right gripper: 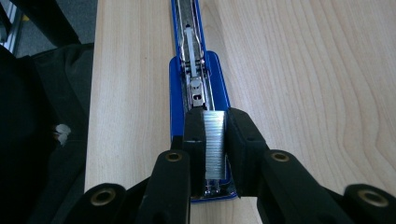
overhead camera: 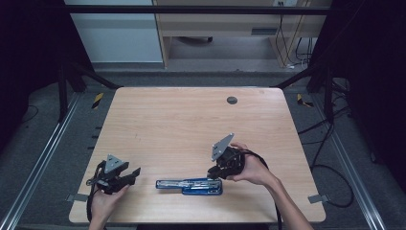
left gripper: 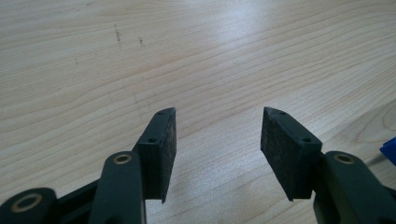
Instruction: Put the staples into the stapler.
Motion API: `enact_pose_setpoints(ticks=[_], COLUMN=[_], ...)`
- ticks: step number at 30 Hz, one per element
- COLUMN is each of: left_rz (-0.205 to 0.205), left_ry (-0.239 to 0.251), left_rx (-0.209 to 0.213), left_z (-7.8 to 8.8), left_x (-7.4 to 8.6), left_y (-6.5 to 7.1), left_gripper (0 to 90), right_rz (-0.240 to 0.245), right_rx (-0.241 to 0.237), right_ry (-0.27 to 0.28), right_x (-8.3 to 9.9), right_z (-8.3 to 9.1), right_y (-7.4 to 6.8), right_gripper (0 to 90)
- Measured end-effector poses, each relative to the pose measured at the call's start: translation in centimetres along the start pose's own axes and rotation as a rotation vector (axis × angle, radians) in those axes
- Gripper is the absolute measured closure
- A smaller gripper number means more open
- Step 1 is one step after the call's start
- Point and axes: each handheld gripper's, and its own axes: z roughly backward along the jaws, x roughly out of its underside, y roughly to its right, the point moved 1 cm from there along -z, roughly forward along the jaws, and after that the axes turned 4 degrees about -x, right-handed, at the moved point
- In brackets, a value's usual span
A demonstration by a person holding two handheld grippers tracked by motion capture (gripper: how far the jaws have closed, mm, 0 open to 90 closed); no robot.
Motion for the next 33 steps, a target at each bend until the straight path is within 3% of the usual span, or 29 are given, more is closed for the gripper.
enact_pose_setpoints(ticks=[33], left_rz=[-0.005], left_ry=[-0.008], left_rx=[-0.002], left_z=[-0.1], left_x=[0.0], left_y=[0.0], left_gripper=[45.9], right_rz=[0.038], right_rx=[-0.056], right_ry=[-0.078], right_x=[0.9], right_z=[-1.4], right_y=[0.5], right_gripper=[78.5])
